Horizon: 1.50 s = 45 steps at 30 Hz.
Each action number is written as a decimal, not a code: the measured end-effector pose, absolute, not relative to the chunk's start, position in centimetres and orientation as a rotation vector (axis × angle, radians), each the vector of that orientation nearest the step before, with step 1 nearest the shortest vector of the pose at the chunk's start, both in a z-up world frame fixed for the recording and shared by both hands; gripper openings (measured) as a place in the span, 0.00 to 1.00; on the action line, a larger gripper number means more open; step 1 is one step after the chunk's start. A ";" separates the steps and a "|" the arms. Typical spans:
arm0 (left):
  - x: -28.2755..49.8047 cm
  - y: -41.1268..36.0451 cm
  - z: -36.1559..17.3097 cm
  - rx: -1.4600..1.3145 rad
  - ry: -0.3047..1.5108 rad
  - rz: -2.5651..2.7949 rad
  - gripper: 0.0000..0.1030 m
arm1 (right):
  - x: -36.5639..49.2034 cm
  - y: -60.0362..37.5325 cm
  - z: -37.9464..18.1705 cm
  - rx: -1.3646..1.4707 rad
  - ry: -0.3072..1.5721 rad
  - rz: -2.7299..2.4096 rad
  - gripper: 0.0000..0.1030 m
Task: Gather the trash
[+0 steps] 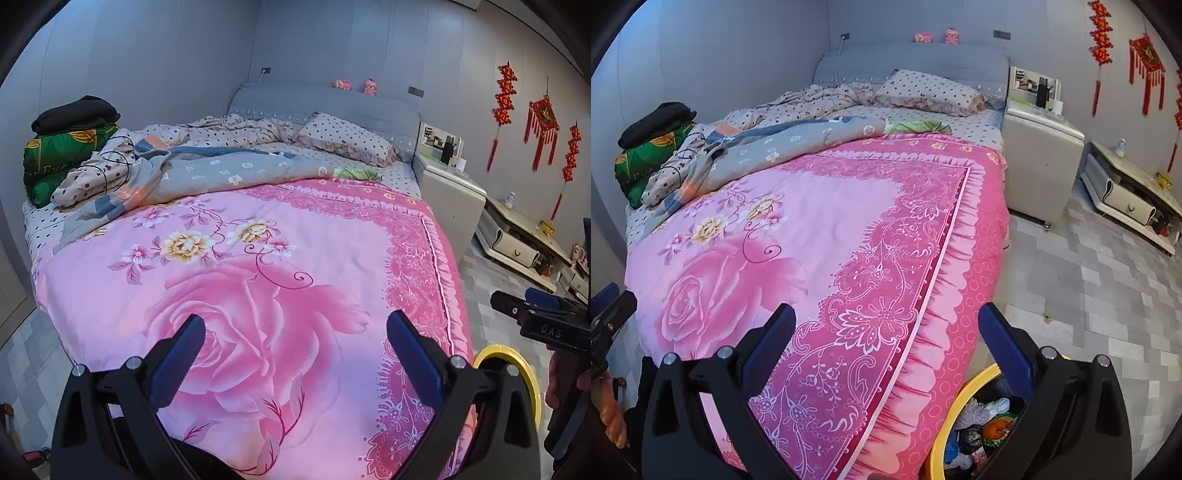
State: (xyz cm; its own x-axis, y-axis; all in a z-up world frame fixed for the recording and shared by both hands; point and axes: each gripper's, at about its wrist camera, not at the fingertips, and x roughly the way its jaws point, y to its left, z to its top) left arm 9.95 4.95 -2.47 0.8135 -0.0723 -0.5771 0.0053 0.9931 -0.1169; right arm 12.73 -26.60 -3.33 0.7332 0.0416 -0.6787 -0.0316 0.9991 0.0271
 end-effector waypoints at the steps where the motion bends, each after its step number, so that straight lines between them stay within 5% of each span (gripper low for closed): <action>1: 9.6 5.0 -2.2 -0.112 0.599 -0.030 0.92 | 12.4 -26.6 -3.1 0.016 0.730 0.033 0.92; 21: 2.2 3.2 2.0 -0.154 0.379 0.009 0.92 | 5.0 -25.8 0.1 0.013 0.394 -0.064 0.92; 45: 0.4 2.3 2.9 -0.152 0.317 -0.017 0.92 | 4.3 -26.2 -0.5 0.041 0.438 -0.049 0.92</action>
